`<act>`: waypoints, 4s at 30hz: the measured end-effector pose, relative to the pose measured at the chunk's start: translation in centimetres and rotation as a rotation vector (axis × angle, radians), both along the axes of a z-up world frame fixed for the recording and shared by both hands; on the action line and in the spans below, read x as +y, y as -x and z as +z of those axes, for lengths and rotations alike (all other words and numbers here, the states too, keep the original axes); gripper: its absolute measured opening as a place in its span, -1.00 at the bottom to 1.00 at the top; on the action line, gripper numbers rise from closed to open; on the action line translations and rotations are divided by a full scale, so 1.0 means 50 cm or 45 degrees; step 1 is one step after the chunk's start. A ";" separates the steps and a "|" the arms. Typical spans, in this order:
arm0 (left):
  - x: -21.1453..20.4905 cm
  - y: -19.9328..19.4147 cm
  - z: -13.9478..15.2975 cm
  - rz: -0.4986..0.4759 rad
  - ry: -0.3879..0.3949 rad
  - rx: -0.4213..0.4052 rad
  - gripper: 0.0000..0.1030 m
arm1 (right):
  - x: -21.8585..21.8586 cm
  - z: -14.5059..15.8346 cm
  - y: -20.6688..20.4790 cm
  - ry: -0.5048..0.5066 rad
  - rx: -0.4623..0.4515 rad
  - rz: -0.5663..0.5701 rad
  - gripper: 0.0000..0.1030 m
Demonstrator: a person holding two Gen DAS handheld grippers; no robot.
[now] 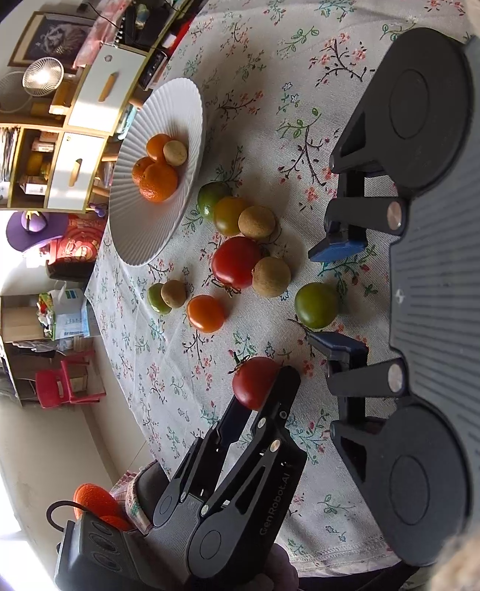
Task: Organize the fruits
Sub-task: 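Grasp the red tomato with the left gripper while the right gripper grasps a green lime, then carry the red tomato and green lime into the white bowl, then open both grippers to release the fruits in the bowl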
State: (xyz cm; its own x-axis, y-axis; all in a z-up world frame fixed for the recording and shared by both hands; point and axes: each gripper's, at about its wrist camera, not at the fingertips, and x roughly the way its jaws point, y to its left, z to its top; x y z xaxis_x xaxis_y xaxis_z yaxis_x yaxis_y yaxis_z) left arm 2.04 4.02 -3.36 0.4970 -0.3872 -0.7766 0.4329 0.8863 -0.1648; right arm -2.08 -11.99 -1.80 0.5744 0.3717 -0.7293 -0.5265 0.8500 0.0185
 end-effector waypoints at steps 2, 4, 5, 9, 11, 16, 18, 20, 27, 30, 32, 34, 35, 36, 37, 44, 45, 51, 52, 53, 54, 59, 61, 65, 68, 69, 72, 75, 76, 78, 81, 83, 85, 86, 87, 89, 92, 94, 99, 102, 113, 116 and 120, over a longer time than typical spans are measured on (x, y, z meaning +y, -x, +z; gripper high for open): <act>0.002 0.002 0.000 0.001 0.006 0.000 -0.37 | 0.005 -0.003 0.000 0.013 -0.004 0.007 -0.39; 0.001 0.003 0.002 0.006 0.000 -0.009 -0.37 | 0.008 -0.003 0.000 0.016 -0.005 0.015 -0.53; 0.001 0.004 0.003 0.007 -0.001 -0.011 -0.37 | 0.010 -0.002 -0.001 0.014 0.001 0.018 -0.53; 0.000 0.003 0.007 0.010 0.010 -0.016 -0.38 | 0.019 0.001 -0.001 0.045 -0.005 0.030 -0.54; 0.000 0.004 0.012 0.012 0.019 -0.027 -0.38 | 0.022 0.005 -0.001 0.057 -0.021 0.035 -0.54; -0.001 -0.004 0.032 0.027 0.035 -0.070 -0.38 | 0.016 0.023 -0.010 0.040 -0.053 0.003 -0.54; -0.002 -0.008 0.039 0.038 0.040 -0.084 -0.38 | 0.011 0.031 -0.016 0.031 -0.067 -0.020 -0.54; -0.005 -0.015 0.046 0.045 0.047 -0.096 -0.38 | 0.003 0.041 -0.026 0.013 -0.079 -0.050 -0.54; -0.019 -0.045 0.080 0.065 0.075 -0.137 -0.38 | -0.025 0.072 -0.057 -0.031 -0.129 -0.151 -0.54; -0.022 -0.069 0.087 0.091 0.094 -0.115 -0.38 | -0.040 0.084 -0.070 -0.056 -0.149 -0.195 -0.54; -0.023 -0.084 0.091 0.112 0.120 -0.102 -0.38 | -0.049 0.090 -0.077 -0.069 -0.159 -0.221 -0.54; -0.027 -0.093 0.096 0.130 0.137 -0.100 -0.38 | -0.055 0.095 -0.085 -0.080 -0.171 -0.244 -0.54; -0.028 -0.096 0.096 0.137 0.141 -0.101 -0.38 | -0.058 0.097 -0.089 -0.083 -0.176 -0.253 -0.54; -0.031 -0.098 0.098 0.144 0.143 -0.105 -0.38 | -0.060 0.098 -0.092 -0.084 -0.181 -0.263 -0.54; -0.034 -0.100 0.098 0.147 0.142 -0.111 -0.38 | -0.064 0.098 -0.095 -0.088 -0.184 -0.274 -0.54; -0.051 -0.109 0.100 0.146 0.136 -0.162 -0.38 | -0.083 0.098 -0.113 -0.120 -0.184 -0.324 -0.54; -0.053 -0.110 0.099 0.146 0.135 -0.166 -0.38 | -0.088 0.099 -0.118 -0.127 -0.183 -0.333 -0.54; -0.063 -0.129 0.095 0.146 0.138 -0.180 -0.38 | -0.117 0.091 -0.150 -0.164 -0.163 -0.383 -0.54; -0.064 -0.137 0.095 0.146 0.153 -0.173 -0.38 | -0.122 0.089 -0.157 -0.171 -0.157 -0.390 -0.54; -0.065 -0.141 0.094 0.145 0.163 -0.167 -0.38 | -0.126 0.088 -0.164 -0.178 -0.148 -0.397 -0.54; -0.067 -0.146 0.092 0.145 0.170 -0.161 -0.38 | -0.129 0.087 -0.170 -0.182 -0.142 -0.405 -0.54; -0.087 -0.171 0.078 0.129 0.164 -0.132 -0.38 | -0.141 0.086 -0.199 -0.189 -0.133 -0.421 -0.54; -0.096 -0.180 0.072 0.121 0.163 -0.134 -0.38 | -0.143 0.083 -0.214 -0.187 -0.128 -0.426 -0.54; -0.108 -0.202 0.063 0.123 0.172 -0.125 -0.38 | -0.144 0.074 -0.239 -0.186 -0.108 -0.434 -0.54; -0.116 -0.217 0.056 0.124 0.170 -0.119 -0.38 | -0.137 0.063 -0.255 -0.171 -0.102 -0.434 -0.54; -0.117 -0.220 0.054 0.124 0.168 -0.118 -0.38 | -0.135 0.059 -0.260 -0.165 -0.097 -0.437 -0.54; -0.125 -0.230 0.050 0.120 0.161 -0.123 -0.38 | -0.133 0.055 -0.270 -0.173 -0.089 -0.435 -0.54; -0.127 -0.234 0.047 0.122 0.167 -0.117 -0.38 | -0.129 0.053 -0.275 -0.177 -0.091 -0.415 -0.54; -0.130 -0.236 0.046 0.118 0.168 -0.117 -0.38 | -0.127 0.052 -0.277 -0.169 -0.094 -0.408 -0.54; -0.133 -0.239 0.044 0.114 0.167 -0.122 -0.38 | -0.125 0.053 -0.280 -0.159 -0.096 -0.395 -0.54; -0.137 -0.245 0.043 0.110 0.167 -0.120 -0.38 | -0.125 0.050 -0.284 -0.150 -0.091 -0.395 -0.54; -0.139 -0.246 0.043 0.105 0.163 -0.122 -0.38 | -0.126 0.049 -0.286 -0.151 -0.090 -0.395 -0.54; -0.141 -0.245 0.044 0.098 0.151 -0.131 -0.38 | -0.127 0.050 -0.291 -0.152 -0.090 -0.398 -0.54; -0.141 -0.245 0.043 0.096 0.147 -0.135 -0.38 | -0.127 0.050 -0.292 -0.151 -0.090 -0.399 -0.54; -0.141 -0.245 0.043 0.094 0.144 -0.139 -0.38 | -0.127 0.050 -0.293 -0.151 -0.091 -0.398 -0.54; -0.142 -0.247 0.042 0.096 0.146 -0.140 -0.37 | -0.125 0.050 -0.296 -0.154 -0.093 -0.396 -0.54; -0.139 -0.248 0.040 0.117 0.164 -0.131 -0.37 | -0.124 0.046 -0.299 -0.169 -0.086 -0.393 -0.53; -0.139 -0.249 0.039 0.109 0.160 -0.141 -0.37 | -0.120 0.046 -0.303 -0.172 -0.081 -0.389 -0.53; -0.133 -0.248 0.030 0.089 0.180 -0.163 -0.37 | -0.123 0.042 -0.314 -0.214 -0.073 -0.401 -0.53; -0.134 -0.250 0.032 0.077 0.178 -0.165 -0.37 | -0.127 0.041 -0.317 -0.242 -0.061 -0.411 -0.53; -0.130 -0.238 0.046 0.059 0.119 -0.207 -0.14 | -0.126 0.046 -0.311 -0.248 -0.052 -0.419 -0.45; -0.124 -0.231 0.056 0.096 0.104 -0.209 0.04 | -0.128 0.054 -0.302 -0.254 -0.057 -0.431 -0.41; -0.114 -0.211 0.071 0.108 0.097 -0.239 0.28 | -0.135 0.070 -0.281 -0.287 -0.065 -0.450 -0.20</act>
